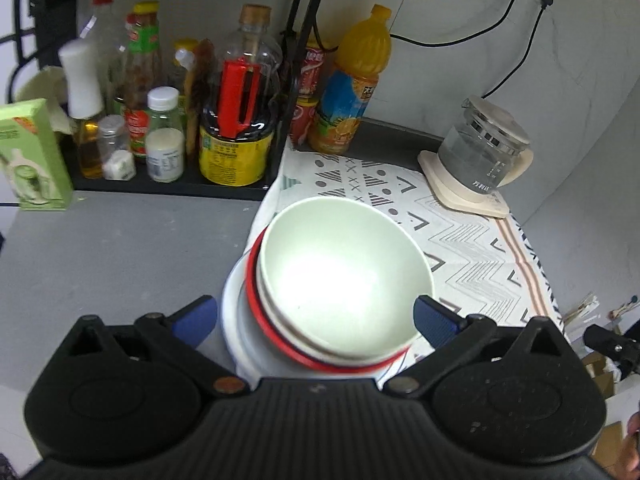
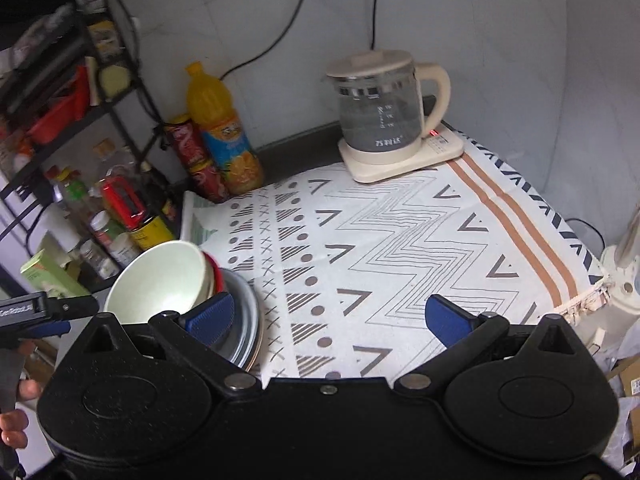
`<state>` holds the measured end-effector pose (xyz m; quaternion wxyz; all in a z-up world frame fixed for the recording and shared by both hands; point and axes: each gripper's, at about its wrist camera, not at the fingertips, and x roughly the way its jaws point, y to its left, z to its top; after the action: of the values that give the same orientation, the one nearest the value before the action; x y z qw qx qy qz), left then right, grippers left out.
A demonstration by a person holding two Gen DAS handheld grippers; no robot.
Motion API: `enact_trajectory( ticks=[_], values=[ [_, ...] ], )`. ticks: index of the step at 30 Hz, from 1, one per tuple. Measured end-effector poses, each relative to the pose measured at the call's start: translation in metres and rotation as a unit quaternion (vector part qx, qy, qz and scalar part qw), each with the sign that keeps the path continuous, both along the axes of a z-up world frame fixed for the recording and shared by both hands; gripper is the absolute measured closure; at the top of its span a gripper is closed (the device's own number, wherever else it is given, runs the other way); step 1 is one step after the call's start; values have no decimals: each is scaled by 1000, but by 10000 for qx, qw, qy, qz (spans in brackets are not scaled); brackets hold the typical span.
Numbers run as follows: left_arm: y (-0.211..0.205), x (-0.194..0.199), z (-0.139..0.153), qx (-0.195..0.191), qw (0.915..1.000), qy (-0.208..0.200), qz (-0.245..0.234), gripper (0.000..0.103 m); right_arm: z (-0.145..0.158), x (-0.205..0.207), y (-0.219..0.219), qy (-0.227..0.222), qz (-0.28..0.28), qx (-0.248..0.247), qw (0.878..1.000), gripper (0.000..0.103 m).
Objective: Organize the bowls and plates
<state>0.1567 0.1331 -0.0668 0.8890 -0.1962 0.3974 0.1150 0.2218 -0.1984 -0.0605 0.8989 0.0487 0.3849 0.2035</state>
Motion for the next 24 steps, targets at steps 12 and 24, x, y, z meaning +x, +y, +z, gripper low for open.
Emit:
enact_trajectory(
  ticks=[12, 24],
  values=[
    [-36, -86, 32, 519, 9978, -375, 190, 0, 22, -76, -17, -528, 154, -36, 9985, 0],
    [-86, -144, 39, 934, 9933, -577, -368, 0, 30, -142, -43, -814, -36, -211, 9965, 0]
  ],
)
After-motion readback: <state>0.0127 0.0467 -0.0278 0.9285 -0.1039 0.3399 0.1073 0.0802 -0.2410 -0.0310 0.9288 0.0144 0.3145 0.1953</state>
